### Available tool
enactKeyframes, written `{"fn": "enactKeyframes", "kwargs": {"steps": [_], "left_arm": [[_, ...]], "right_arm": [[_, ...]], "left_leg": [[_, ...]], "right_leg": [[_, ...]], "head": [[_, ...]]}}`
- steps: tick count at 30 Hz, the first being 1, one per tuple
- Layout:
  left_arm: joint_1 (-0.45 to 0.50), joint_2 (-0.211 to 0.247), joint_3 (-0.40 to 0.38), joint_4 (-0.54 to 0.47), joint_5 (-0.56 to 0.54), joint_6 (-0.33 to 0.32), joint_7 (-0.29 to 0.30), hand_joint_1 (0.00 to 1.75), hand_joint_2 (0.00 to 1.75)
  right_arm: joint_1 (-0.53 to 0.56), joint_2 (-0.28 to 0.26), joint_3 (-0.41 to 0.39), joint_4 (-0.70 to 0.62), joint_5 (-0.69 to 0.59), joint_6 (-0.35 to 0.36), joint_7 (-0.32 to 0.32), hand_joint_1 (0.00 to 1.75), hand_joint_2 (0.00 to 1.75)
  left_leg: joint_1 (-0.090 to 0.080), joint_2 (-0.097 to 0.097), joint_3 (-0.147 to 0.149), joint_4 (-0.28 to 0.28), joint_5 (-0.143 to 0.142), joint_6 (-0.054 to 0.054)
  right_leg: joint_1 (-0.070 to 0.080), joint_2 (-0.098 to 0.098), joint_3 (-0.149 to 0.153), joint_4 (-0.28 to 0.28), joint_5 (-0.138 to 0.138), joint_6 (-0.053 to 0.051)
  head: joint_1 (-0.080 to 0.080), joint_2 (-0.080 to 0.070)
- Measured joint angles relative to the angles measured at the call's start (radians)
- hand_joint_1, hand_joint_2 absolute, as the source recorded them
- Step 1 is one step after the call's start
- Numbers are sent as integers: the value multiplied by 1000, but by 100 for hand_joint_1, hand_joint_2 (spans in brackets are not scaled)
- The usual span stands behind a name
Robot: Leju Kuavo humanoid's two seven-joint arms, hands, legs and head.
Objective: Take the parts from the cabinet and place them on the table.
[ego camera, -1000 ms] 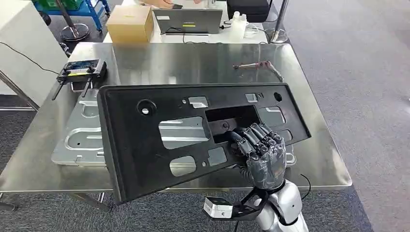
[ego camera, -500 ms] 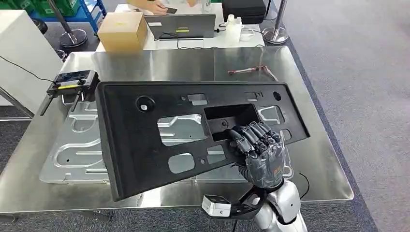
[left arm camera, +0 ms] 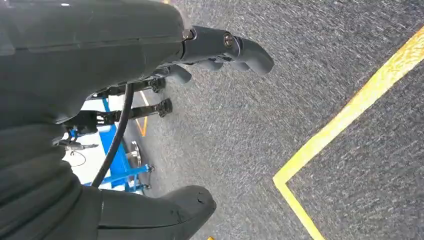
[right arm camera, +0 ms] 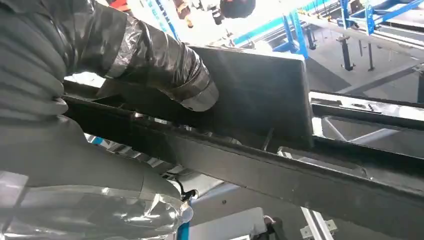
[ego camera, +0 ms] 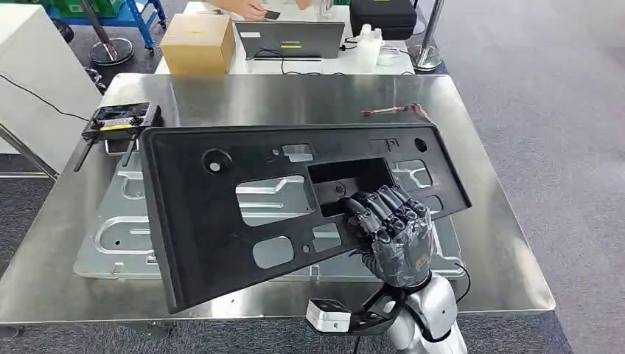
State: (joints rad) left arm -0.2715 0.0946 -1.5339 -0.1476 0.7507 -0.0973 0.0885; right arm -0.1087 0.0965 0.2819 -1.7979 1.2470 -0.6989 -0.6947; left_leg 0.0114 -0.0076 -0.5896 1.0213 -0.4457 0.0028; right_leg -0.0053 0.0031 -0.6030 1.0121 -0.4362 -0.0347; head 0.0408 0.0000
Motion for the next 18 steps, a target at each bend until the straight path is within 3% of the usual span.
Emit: {"fn": "enactKeyframes", "kwargs": {"steps": [3, 5, 18], "left_arm": [[0, 0, 0, 0, 0, 0, 0, 0, 175], [0, 0, 0, 0, 0, 0, 0, 0, 175], [-1, 0, 0, 0, 0, 1, 0, 0, 175]], "right_arm": [[0, 0, 0, 0, 0, 0, 0, 175, 175], [0, 0, 0, 0, 0, 0, 0, 175, 175], [0, 2, 1, 0, 0, 0, 0, 175, 175]], "left_leg": [[-2, 0, 0, 1, 0, 1], [-2, 0, 0, 1, -1, 1], [0, 0, 1, 1, -1, 0]], "right_leg": [[-4, 0, 1, -3, 0, 28], [-4, 0, 1, -3, -1, 33], [1, 0, -2, 3, -3, 34]], "head": [[0, 0], [0, 0], [0, 0]]}}
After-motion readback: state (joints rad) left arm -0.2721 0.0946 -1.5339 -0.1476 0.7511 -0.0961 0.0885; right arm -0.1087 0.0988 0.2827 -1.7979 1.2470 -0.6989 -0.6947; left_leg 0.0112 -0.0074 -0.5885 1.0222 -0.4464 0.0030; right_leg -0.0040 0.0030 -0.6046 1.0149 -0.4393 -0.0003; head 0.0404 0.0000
